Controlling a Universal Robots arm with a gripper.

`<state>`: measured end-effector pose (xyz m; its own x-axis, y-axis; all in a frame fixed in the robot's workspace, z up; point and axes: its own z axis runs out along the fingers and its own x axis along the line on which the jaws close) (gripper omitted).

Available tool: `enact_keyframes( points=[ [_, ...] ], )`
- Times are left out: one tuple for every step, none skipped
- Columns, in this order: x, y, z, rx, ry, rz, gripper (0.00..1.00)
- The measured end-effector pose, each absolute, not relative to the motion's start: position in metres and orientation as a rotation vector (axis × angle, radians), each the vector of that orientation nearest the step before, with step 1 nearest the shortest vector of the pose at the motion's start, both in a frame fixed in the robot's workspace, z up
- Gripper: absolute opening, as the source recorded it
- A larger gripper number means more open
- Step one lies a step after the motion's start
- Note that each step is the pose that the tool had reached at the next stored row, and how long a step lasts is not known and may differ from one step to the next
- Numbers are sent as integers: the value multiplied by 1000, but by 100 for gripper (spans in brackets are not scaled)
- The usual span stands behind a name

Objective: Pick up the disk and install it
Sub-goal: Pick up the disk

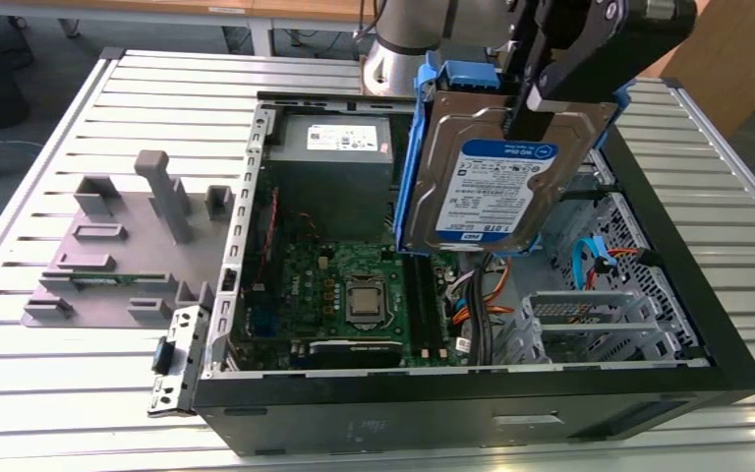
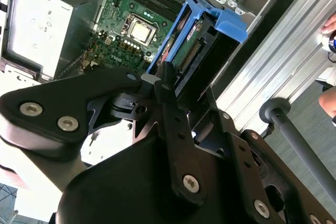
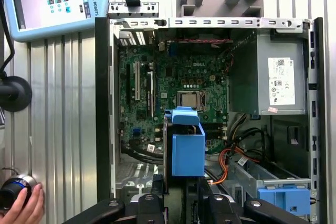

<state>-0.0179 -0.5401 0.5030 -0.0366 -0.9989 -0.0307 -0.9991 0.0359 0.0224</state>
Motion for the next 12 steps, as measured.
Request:
enact_keyframes(
  points=[
    [-17, -540, 503, -2176, 2256, 59, 35],
    [-17, -540, 503, -2176, 2256, 59, 35],
    [-15, -540, 503, -2176, 2256, 59, 35],
    [-14, -540, 503, -2176, 2256, 59, 35],
    [-11, -540, 503, -2176, 2256, 59, 35],
    [-9, -540, 503, -2176, 2256, 59, 35],
    [-6, -540, 503, -2176, 2256, 59, 35],
    [-4, -540, 503, -2176, 2256, 59, 35],
    [-1, -540, 503, -2176, 2256, 59, 35],
    [2, -540, 503, -2176, 2256, 59, 35],
    [6, -540, 503, -2176, 2256, 59, 35],
    [10, -540, 503, -2176, 2257, 59, 35]
  ],
)
